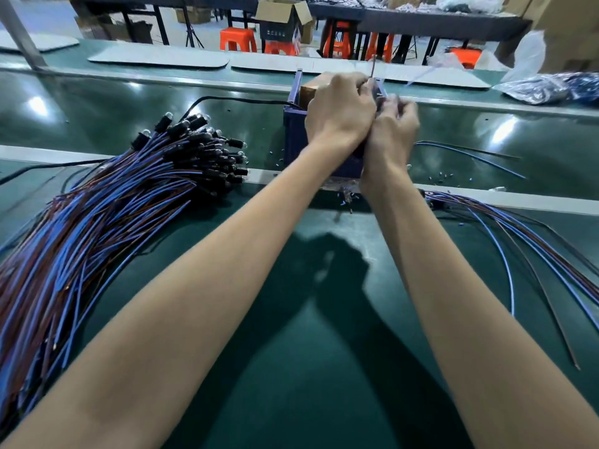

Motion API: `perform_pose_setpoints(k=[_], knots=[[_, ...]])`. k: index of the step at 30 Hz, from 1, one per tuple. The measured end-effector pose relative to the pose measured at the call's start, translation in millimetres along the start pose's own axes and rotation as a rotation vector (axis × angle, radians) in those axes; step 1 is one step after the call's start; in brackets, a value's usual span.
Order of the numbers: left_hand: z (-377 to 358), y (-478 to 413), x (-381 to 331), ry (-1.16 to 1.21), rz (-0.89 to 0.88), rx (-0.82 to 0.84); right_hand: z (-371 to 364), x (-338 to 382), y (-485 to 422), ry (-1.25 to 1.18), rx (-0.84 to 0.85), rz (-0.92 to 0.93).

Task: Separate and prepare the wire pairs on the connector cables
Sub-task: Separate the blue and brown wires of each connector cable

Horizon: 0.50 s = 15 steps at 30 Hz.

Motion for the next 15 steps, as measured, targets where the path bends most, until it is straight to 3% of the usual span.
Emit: perform_pose_setpoints(k=[2, 6, 12, 15], knots=[[-6.4, -10.5, 10.8, 0.04, 0.168, 0.097, -9.1, -3.8, -9.0, 0.094, 0.131, -0.049], [-14.6, -11.6, 41.6, 0.338, 0.502, 0.149, -23.9, -17.5, -8.5, -0.014, 0.275, -0.263], [-22.3, 18.4, 69.9, 0.778, 0.83, -0.04, -17.1, -26.4, 1.4, -0.077, 0.178, -0.36], [-39.1, 36.2, 73.9, 1.004, 0.962, -0.032, -3.4, -25.5, 5.4, -0.074, 0.085, -0.323]])
Point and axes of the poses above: each hand's wrist, its own y-axis away from the middle knuckle, its own z-axis out of the back of the hand, x = y × z, the point moved 7 cm from there along -y, towards the middle knuckle, and after that the axes turned 10 degrees about z, right-handed, at the moved point
